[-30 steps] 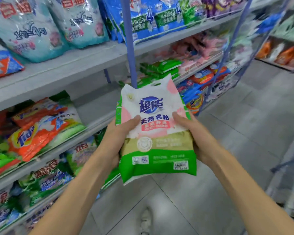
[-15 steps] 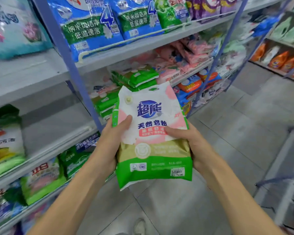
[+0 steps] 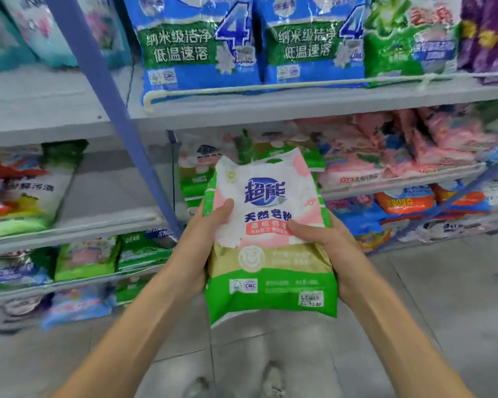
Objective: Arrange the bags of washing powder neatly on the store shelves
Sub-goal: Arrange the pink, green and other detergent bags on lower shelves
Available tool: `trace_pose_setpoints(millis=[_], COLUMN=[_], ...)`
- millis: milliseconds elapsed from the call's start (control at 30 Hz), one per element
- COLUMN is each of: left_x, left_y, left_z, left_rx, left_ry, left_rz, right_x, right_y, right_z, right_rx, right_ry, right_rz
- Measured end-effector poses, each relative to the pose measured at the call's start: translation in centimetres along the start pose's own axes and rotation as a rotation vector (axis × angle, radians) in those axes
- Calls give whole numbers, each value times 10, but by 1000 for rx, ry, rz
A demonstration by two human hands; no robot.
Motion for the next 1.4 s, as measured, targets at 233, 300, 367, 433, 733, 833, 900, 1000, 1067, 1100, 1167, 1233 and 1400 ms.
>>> trace_pose_setpoints(millis=[233,300,367,433,733,833,900,1000,1067,1100,1167,1233,1400], left_x=[-20,-46,-75,-101,-205,-206,-199,-198,-198,-198,-196,-196,-193], left_y=[7,28,52,77,86,58,45,37,33,31,28,25,26], left_z=[18,26,33,30,55,67,73,74,73,73,75,78,76], left_rx=[-5,-27,-68,-148,-731,-812,-666,-603,-573,-580,-605,-596,-445], left_ry=[153,212,259,297,602,638,656,668,670,677,698,723,778], left_rz=[-95,-135,-142,-106,-259,-371,-467,-518,-559,-580,-594,-597,-606], right_x=[-61,-88,-124,-159,-263,-262,-254,-255,-257,-258,-257,-257,-254], right_y=[-25,-37,-48,-59,-51,-42,-36,-25,-19,-16,-11,-7,-2], right_z=[-29,-47,-64,-80,-120,-113,-104,-97,-95,-94,-89,-88,-90], right_rx=[206,247,337,506,1203,1346,1251,930,899,925,977,977,742], right_ry=[-109,-77,-53,-18,6,62,71,53,35,16,-17,-28,56], right_rz=[-66,-22,36,95,254,303,351,326,319,331,370,387,464])
Point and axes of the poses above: each hand's wrist, its own x-axis away from the middle knuckle, its own z-axis out of the back of the hand, y = z × x, the point moved 1 cm from there along -x, towards the middle knuckle, and after that the axes turned 1 degree about -z, right-handed, at the moved point
